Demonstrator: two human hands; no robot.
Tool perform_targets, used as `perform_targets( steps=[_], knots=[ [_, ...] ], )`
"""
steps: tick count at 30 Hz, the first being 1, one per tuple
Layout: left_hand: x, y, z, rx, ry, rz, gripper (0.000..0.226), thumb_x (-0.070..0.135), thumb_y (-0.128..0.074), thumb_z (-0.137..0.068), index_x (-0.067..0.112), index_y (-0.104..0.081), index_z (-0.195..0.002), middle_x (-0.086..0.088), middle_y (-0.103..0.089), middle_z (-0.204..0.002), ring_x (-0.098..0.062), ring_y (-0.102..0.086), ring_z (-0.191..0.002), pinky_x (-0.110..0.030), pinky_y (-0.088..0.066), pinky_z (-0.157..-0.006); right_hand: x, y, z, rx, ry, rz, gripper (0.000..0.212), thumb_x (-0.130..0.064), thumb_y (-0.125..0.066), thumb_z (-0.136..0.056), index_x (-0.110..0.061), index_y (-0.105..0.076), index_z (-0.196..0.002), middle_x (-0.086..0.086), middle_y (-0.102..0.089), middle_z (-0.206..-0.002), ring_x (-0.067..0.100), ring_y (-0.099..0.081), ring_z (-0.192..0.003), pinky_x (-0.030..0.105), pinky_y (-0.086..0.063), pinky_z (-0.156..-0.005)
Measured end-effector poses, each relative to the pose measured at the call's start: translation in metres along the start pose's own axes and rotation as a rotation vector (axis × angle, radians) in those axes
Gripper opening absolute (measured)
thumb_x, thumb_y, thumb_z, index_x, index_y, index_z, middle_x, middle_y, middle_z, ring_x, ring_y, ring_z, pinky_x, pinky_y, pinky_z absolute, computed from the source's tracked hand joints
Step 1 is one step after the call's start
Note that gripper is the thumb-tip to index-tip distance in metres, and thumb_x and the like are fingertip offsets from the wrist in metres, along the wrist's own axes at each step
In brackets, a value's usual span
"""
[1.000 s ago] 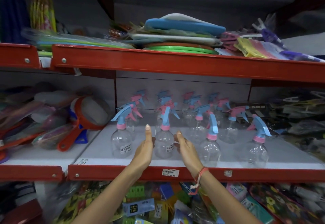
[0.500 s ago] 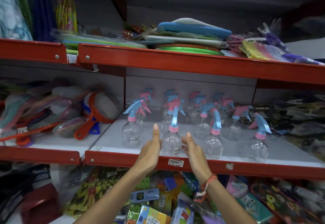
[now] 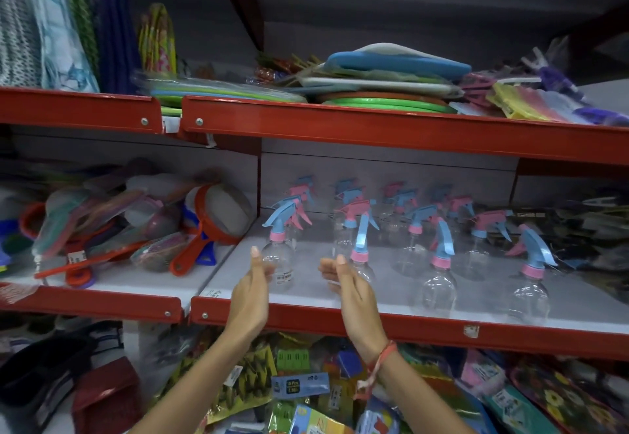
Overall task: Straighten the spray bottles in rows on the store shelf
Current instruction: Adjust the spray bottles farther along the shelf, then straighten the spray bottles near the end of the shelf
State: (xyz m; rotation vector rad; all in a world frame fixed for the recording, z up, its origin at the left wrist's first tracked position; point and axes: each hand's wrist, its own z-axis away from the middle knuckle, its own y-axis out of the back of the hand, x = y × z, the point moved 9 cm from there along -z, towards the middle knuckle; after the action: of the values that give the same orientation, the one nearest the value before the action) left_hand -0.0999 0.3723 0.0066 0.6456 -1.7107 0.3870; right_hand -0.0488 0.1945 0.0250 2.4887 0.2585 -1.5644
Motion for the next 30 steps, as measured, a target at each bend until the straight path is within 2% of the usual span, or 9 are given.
perform_targets(
  steps=[2, 6, 12, 17, 22, 26, 30],
  knots=[
    [-0.002, 0.011, -0.012, 0.027, 0.014, 0.007, 0.099, 0.082, -0.005, -0.073, 0.017, -0.061, -0.12, -0.012, -0.061, -0.131, -0.026, -0.054, -0.123, -0.05, -0.035, -0.111, 0.011, -0.019, -0.013, -0.058, -0.11, -0.056, 0.043, -0.046, -0.033, -0.097, -0.02, -0.067, -0.104, 0.001, -0.069, -0.113, 0.013, -0.063, -0.109, 0.031, -0.046, -0.1],
    [-0.008, 0.017, -0.034, 0.032, 0.069, 0.013, 0.106, 0.087, -0.005, -0.067, 0.018, -0.049, -0.136, -0.009, -0.047, -0.146, -0.026, -0.043, -0.135, -0.047, -0.026, -0.116, 0.029, -0.05, -0.037, -0.116, -0.251, -0.085, 0.054, -0.048, -0.03, -0.098, -0.01, -0.058, -0.124, 0.007, -0.06, -0.13, 0.018, -0.056, -0.116, 0.031, -0.042, -0.103],
    [-0.021, 0.011, -0.055, -0.051, 0.179, -0.027, 0.135, 0.101, -0.001, -0.042, 0.021, -0.031, -0.146, -0.012, -0.037, -0.153, -0.028, -0.036, -0.14, -0.051, -0.019, -0.119, 0.045, -0.073, -0.059, -0.159, -0.355, -0.034, 0.067, -0.059, -0.028, -0.093, -0.017, -0.038, -0.145, 0.004, -0.038, -0.153, 0.021, -0.035, -0.14, 0.043, -0.025, -0.118],
    [-0.021, 0.014, -0.055, -0.093, 0.163, 0.001, 0.14, 0.103, -0.006, -0.039, 0.016, -0.033, -0.145, -0.015, -0.042, -0.15, -0.029, -0.042, -0.136, -0.053, -0.022, -0.117, 0.048, -0.079, -0.061, -0.183, -0.338, -0.049, 0.071, -0.064, -0.028, -0.091, -0.017, -0.038, -0.144, 0.006, -0.042, -0.15, 0.02, -0.04, -0.137, 0.039, -0.027, -0.117],
    [-0.017, 0.024, -0.042, -0.098, 0.162, 0.001, 0.142, 0.103, -0.008, -0.038, 0.013, -0.033, -0.145, -0.016, -0.044, -0.148, -0.029, -0.043, -0.135, -0.052, -0.025, -0.116, 0.043, -0.074, -0.048, -0.195, -0.305, -0.06, 0.071, -0.061, -0.027, -0.092, -0.013, -0.039, -0.143, 0.009, -0.043, -0.148, 0.02, -0.044, -0.132, 0.03, -0.032, -0.107],
    [-0.016, 0.029, -0.03, -0.098, 0.148, -0.019, 0.142, 0.103, -0.008, -0.039, 0.01, -0.041, -0.14, -0.015, -0.05, -0.143, -0.027, -0.046, -0.132, -0.052, -0.026, -0.116, 0.036, -0.07, -0.035, -0.202, -0.312, -0.063, 0.07, -0.058, -0.026, -0.094, -0.008, -0.038, -0.143, 0.012, -0.043, -0.148, 0.022, -0.044, -0.134, 0.029, -0.031, -0.107],
    [-0.012, 0.029, -0.019, -0.118, 0.134, -0.031, 0.142, 0.103, -0.006, -0.04, 0.009, -0.04, -0.14, -0.014, -0.048, -0.145, -0.027, -0.045, -0.133, -0.053, -0.025, -0.116, 0.033, -0.069, -0.024, -0.222, -0.318, -0.038, 0.072, -0.058, -0.025, -0.094, -0.007, -0.038, -0.143, 0.011, -0.042, -0.149, 0.021, -0.043, -0.135, 0.031, -0.03, -0.11]
  ],
)
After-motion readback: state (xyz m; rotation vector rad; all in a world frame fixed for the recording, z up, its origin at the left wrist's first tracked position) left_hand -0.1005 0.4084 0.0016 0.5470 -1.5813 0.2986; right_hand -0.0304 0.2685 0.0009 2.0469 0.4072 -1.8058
